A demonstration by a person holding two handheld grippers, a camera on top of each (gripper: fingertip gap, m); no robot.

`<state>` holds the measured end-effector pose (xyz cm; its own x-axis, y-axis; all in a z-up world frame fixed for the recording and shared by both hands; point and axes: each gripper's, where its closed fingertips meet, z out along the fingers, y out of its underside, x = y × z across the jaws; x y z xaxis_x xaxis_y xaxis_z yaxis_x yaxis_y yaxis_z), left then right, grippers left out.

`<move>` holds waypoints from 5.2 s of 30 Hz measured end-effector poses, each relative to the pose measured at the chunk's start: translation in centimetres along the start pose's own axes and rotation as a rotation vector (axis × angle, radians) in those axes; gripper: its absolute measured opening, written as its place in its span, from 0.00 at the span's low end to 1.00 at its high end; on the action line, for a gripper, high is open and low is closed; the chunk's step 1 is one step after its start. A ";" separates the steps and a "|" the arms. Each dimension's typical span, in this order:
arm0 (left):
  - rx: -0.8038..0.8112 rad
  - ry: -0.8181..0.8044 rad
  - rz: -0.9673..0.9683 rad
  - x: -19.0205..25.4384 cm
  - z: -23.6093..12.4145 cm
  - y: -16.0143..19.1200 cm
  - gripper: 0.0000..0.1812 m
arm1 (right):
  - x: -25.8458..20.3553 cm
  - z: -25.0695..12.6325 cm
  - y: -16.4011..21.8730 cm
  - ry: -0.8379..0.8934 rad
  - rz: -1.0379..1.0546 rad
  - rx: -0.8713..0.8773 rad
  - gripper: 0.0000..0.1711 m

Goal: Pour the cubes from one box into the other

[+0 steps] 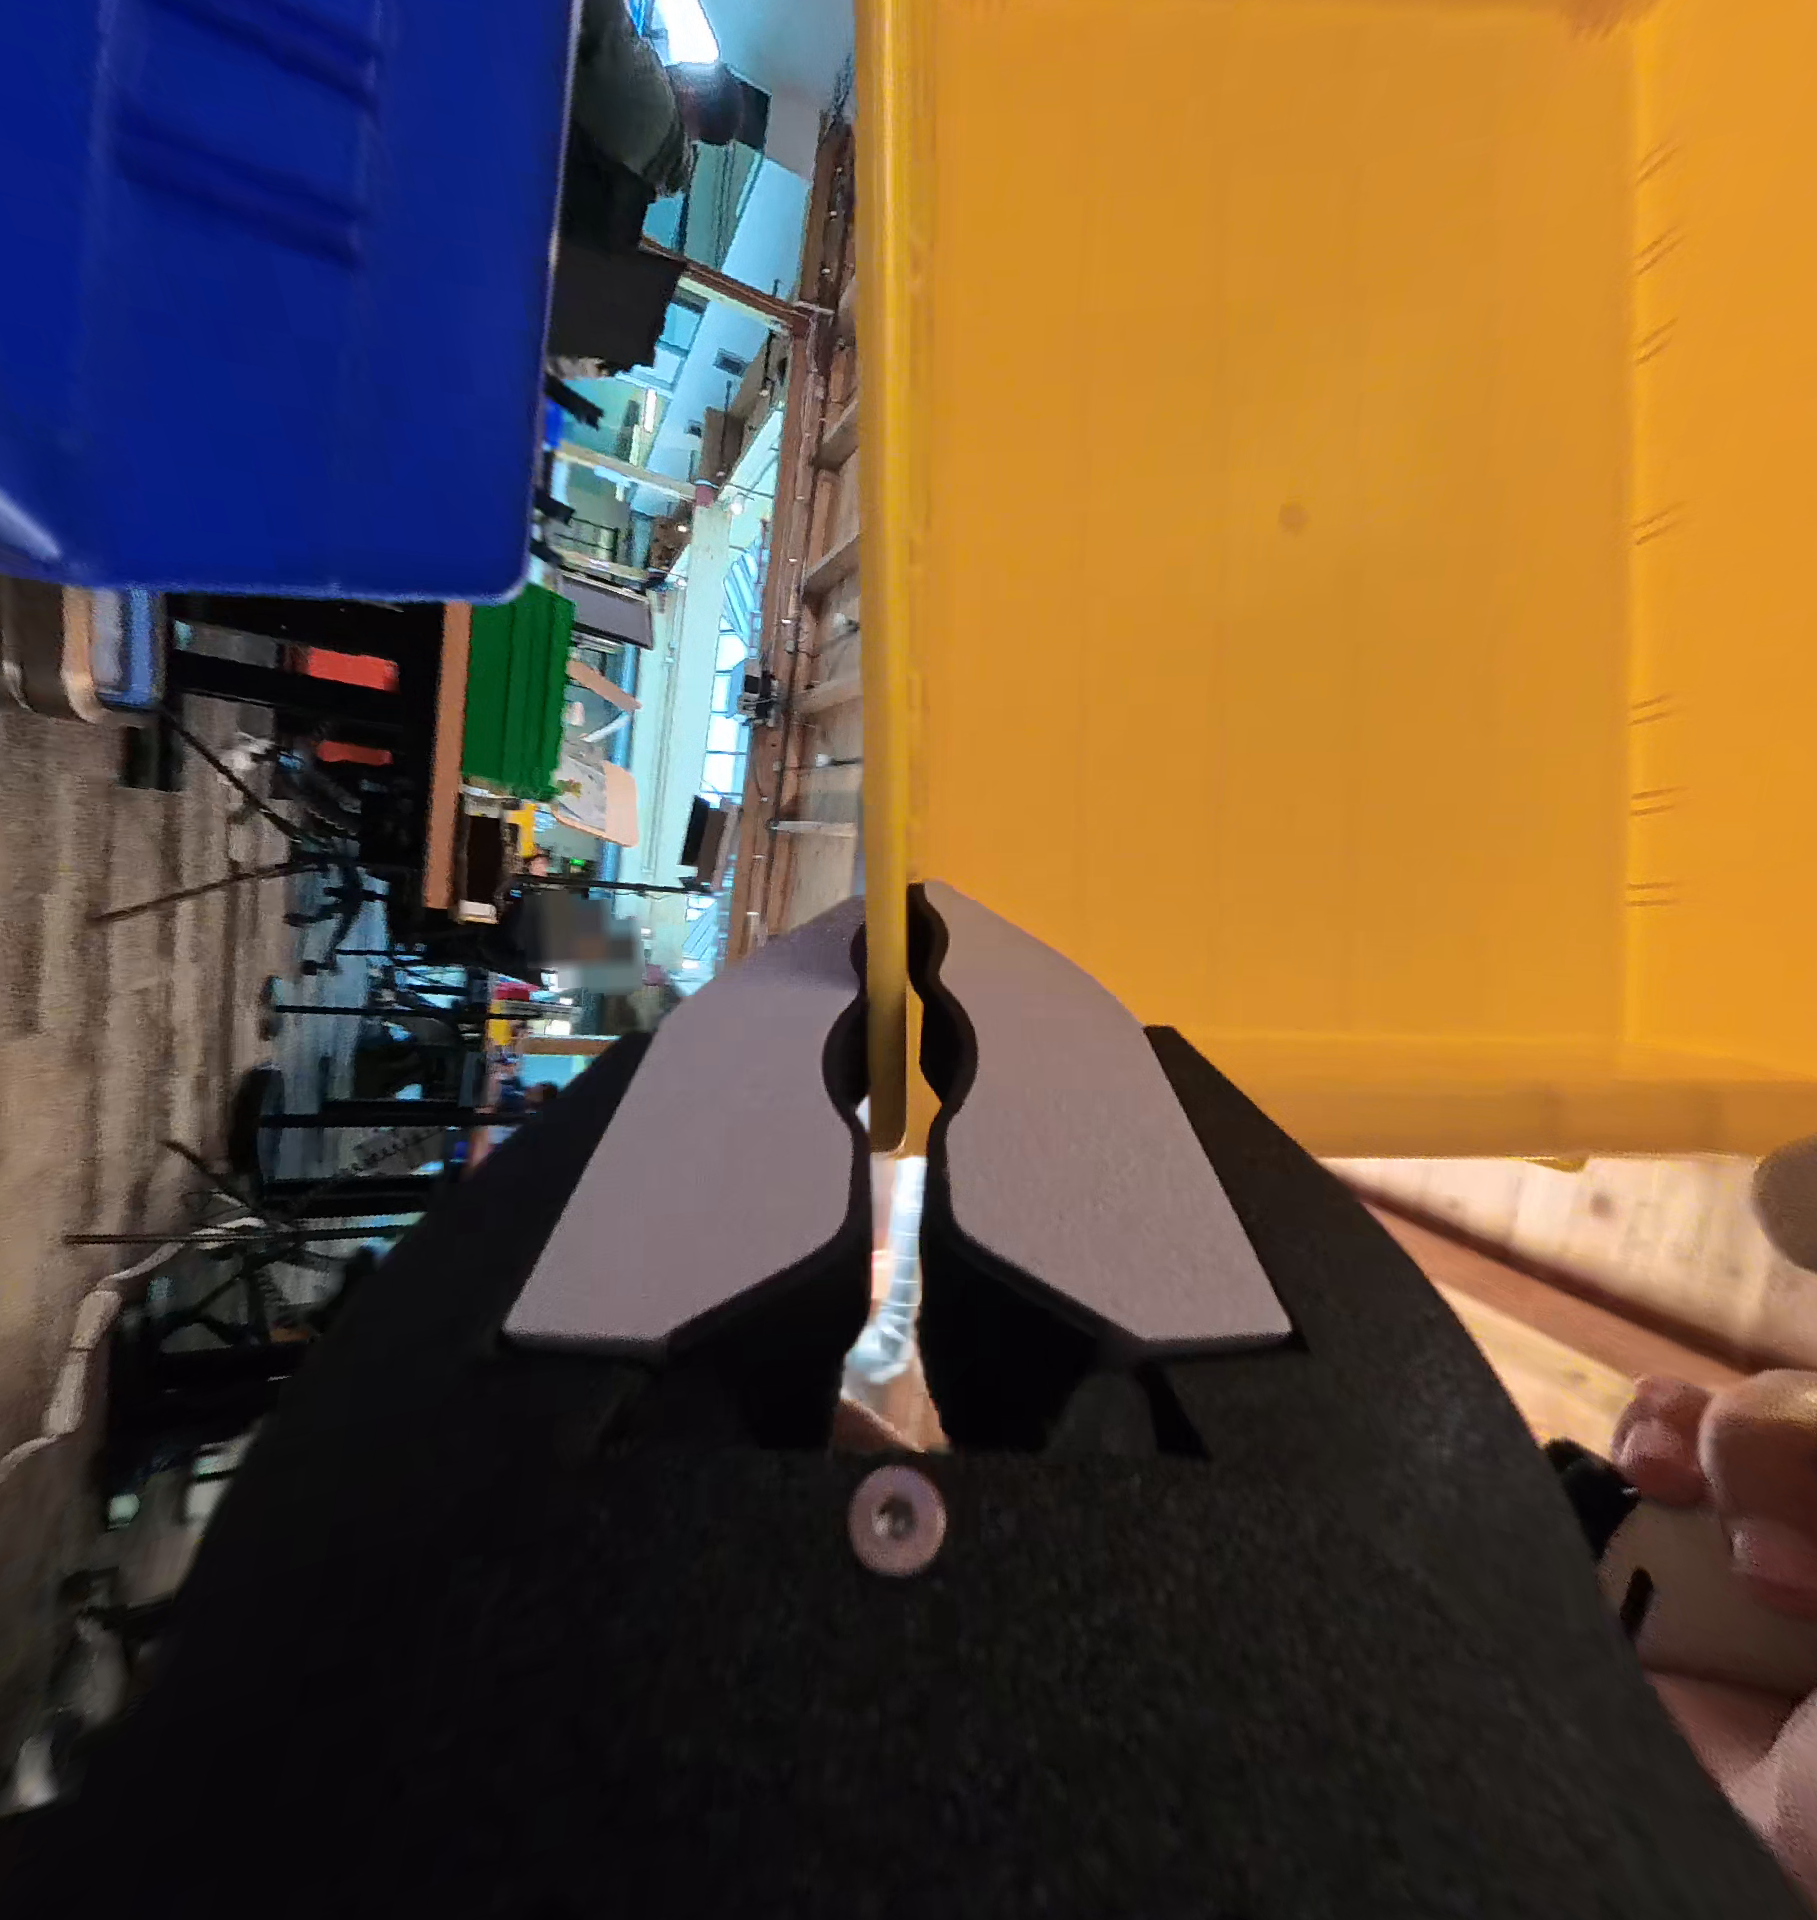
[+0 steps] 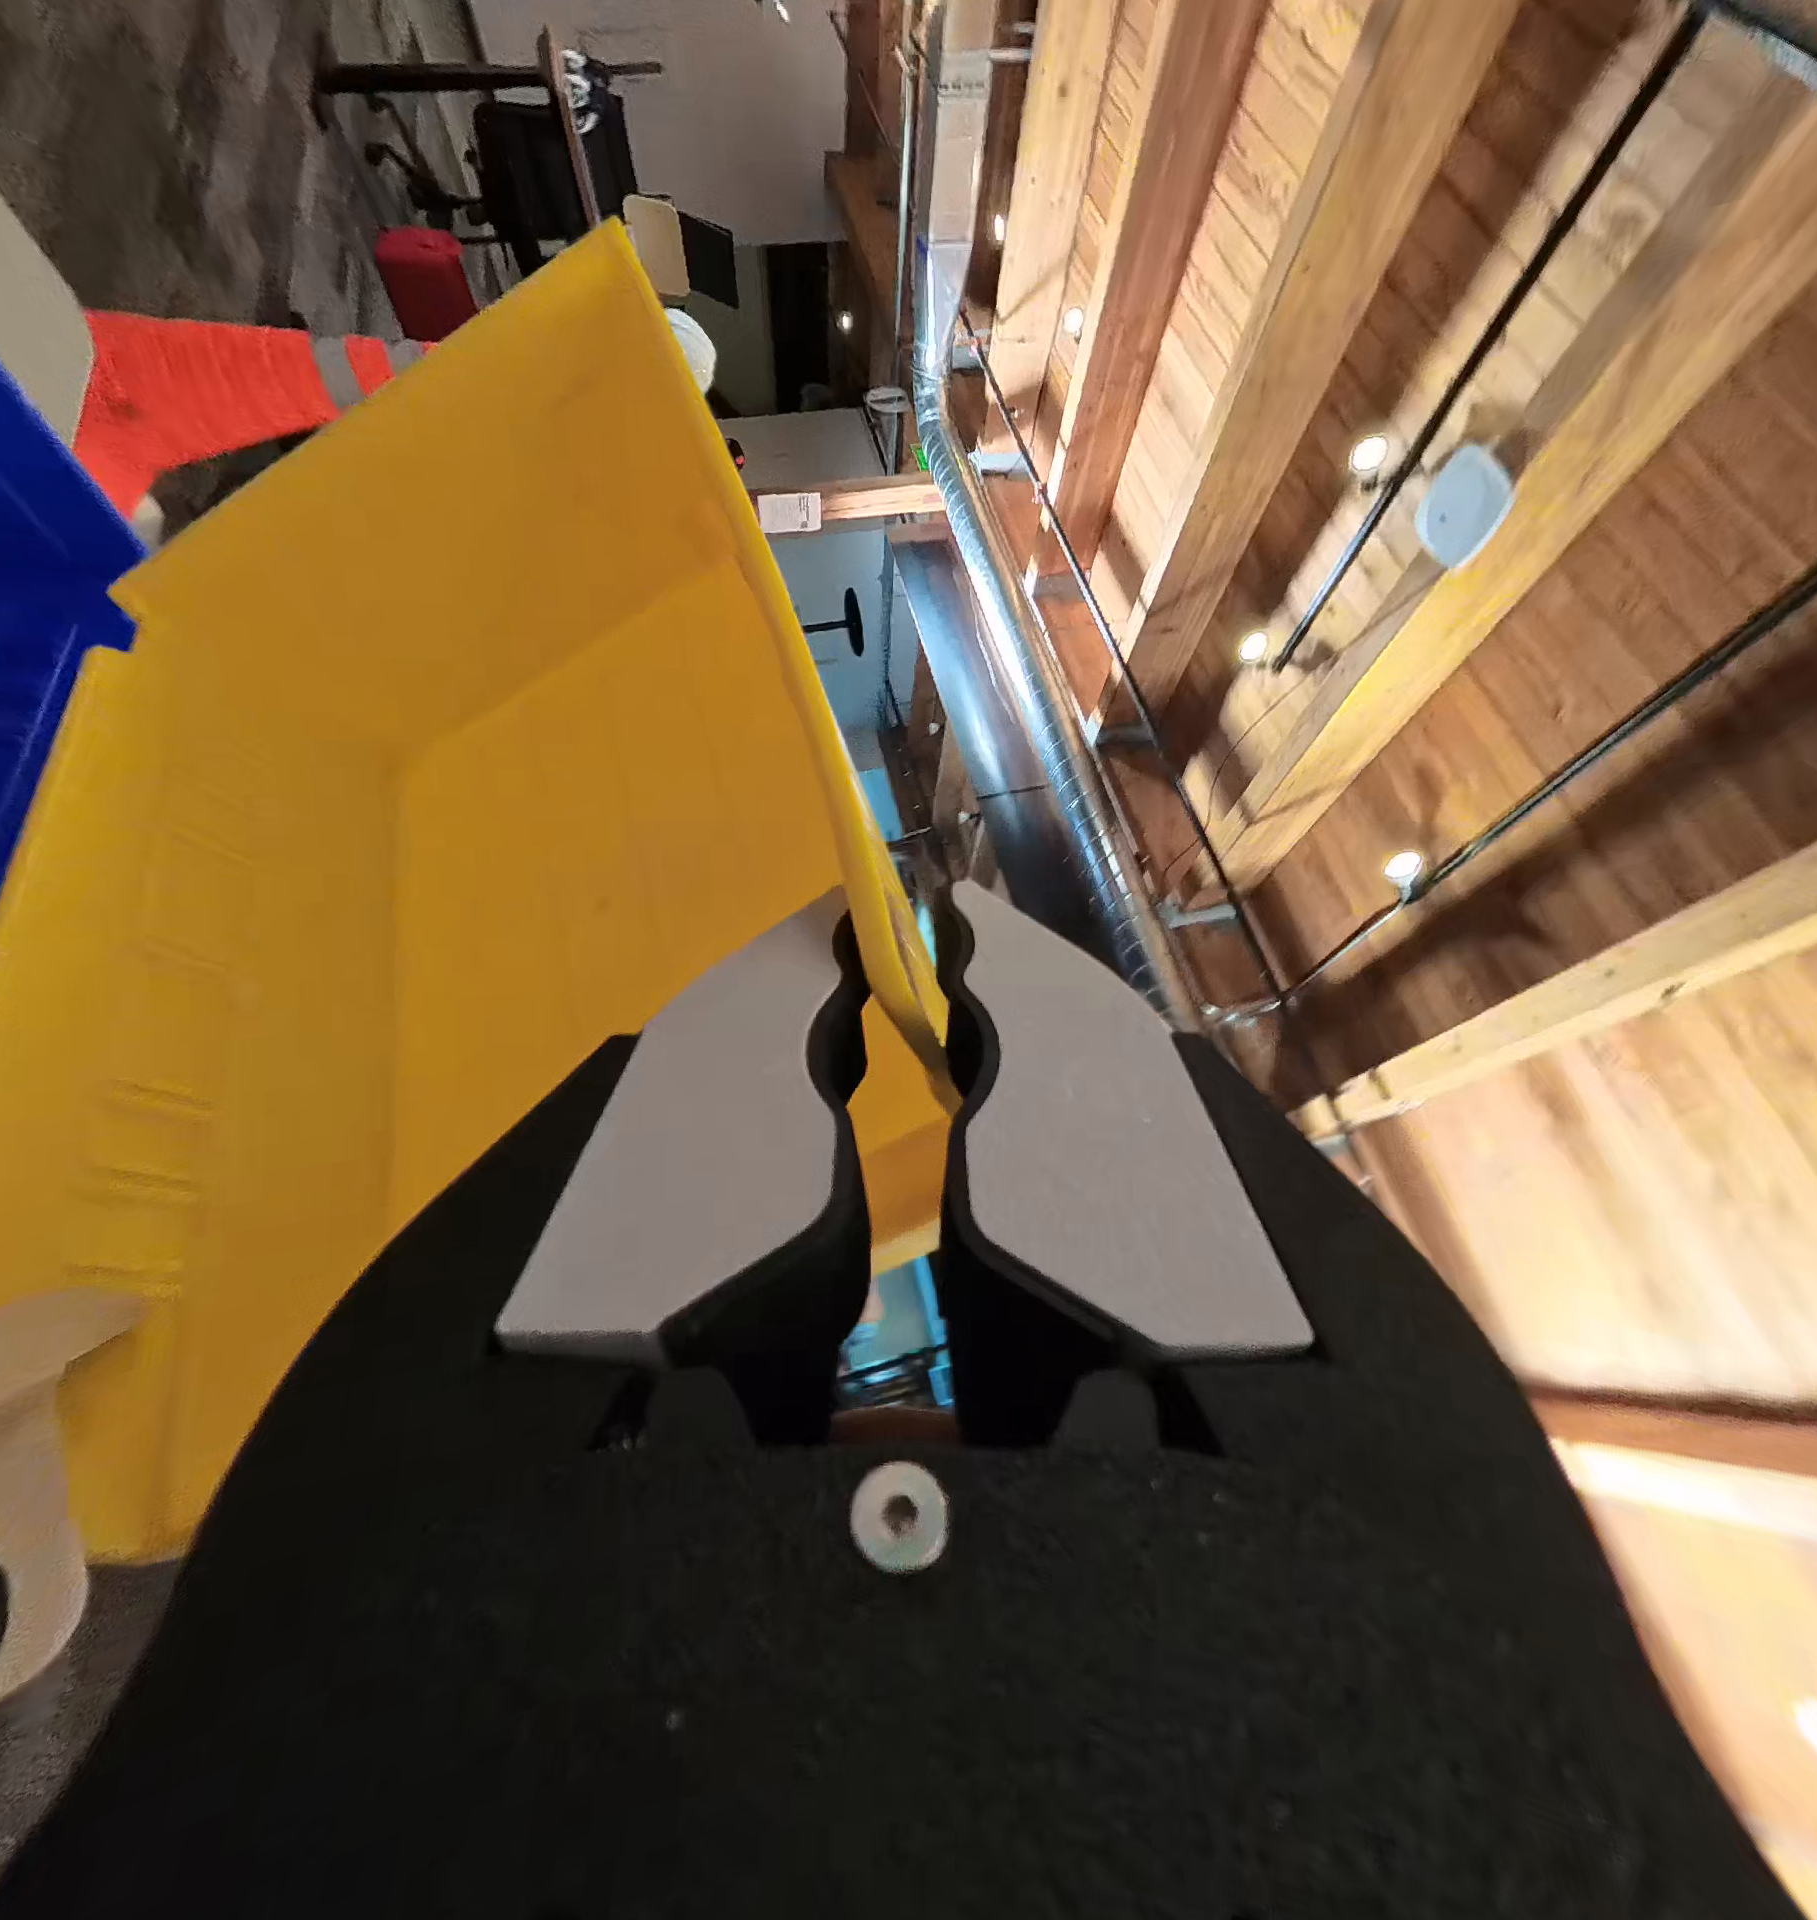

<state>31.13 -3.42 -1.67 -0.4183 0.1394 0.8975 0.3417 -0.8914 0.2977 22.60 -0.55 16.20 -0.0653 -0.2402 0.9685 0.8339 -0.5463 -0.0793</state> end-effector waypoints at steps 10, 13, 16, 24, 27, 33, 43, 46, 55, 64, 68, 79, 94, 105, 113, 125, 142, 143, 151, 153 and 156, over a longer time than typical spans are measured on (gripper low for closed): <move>0.216 -0.315 0.900 10.7 -11.0 -8.7 0.01 | 3.2 -5.7 2.7 -0.051 0.910 0.090 0.02; 0.365 -0.463 1.178 16.3 -17.4 -14.7 0.02 | -0.3 -7.0 -2.3 -0.141 1.115 0.158 0.01; 0.448 -0.620 1.362 20.2 -24.6 -19.6 0.02 | -3.5 -8.5 -9.3 -0.257 1.346 0.207 0.01; 0.723 -1.105 1.536 29.4 -48.4 -30.3 0.01 | -13.2 -17.4 -32.6 -0.792 1.692 0.230 0.01; 0.789 -1.222 1.474 31.1 -55.3 -33.9 0.02 | -16.5 -21.2 -39.5 -0.914 1.657 0.195 0.01; 0.709 -1.361 1.428 29.3 -63.2 -37.9 0.01 | -20.7 -24.8 -46.2 -1.074 1.579 0.147 0.02; 0.585 -1.434 1.369 27.1 -66.2 -41.7 0.01 | -25.6 -28.1 -47.9 -1.233 1.505 0.052 0.05; 0.595 -1.360 1.360 26.4 -66.8 -42.6 0.01 | -25.6 -28.8 -48.6 -1.312 1.560 0.104 0.10; 0.689 -1.268 1.469 30.6 -66.6 -39.9 0.18 | -21.9 -27.9 -45.5 -1.633 1.708 0.318 0.17; 0.661 -0.988 1.438 29.6 -63.4 -29.8 0.23 | -18.4 -15.9 -22.5 -1.334 1.600 0.367 0.20; 0.735 -1.174 1.439 25.3 -65.5 -26.8 0.19 | -22.0 -11.5 -7.1 -1.013 1.394 0.186 0.21; 0.514 -1.160 1.526 20.5 -62.1 -25.2 0.21 | -25.4 -7.7 4.4 -0.930 1.498 -0.019 0.23; 0.490 -1.146 1.539 20.1 -61.3 -25.1 0.21 | -25.6 -6.7 4.3 -0.892 1.496 -0.030 0.22; 0.487 -1.157 1.551 20.1 -61.4 -24.9 0.21 | -25.6 -6.8 4.0 -0.892 1.475 -0.019 0.22; 0.383 -1.248 1.636 18.5 -59.6 -23.6 0.22 | -26.2 -6.2 5.5 -0.812 1.458 -0.066 0.22; -0.227 -0.937 1.735 3.8 -21.6 -12.1 0.30 | -27.4 1.2 10.4 -0.649 1.421 -0.212 0.23; 0.025 -1.223 1.726 1.4 -13.5 -18.6 0.05 | -29.3 1.9 7.4 -0.788 1.523 -0.276 0.02; 0.044 -1.220 1.728 2.4 -14.3 -18.7 0.05 | -28.4 1.5 6.4 -0.785 1.520 -0.249 0.02; 0.261 -1.195 1.671 13.7 -28.7 -23.7 0.03 | -21.5 -6.8 -9.8 -0.760 1.456 0.025 0.01; 0.314 -1.218 1.666 16.4 -33.2 -25.3 0.02 | -21.1 -9.4 -14.6 -0.783 1.438 0.078 0.01; 0.366 -1.274 1.668 19.3 -38.9 -27.5 0.02 | -22.5 -13.2 -20.4 -0.875 1.478 0.065 0.01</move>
<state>-19.10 7.03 -5.24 0.9758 -0.2118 -0.0541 -0.1323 -0.3754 -0.9174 -0.19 5.38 -7.05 0.9967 0.0165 -0.0795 -0.0730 -0.2452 -0.9667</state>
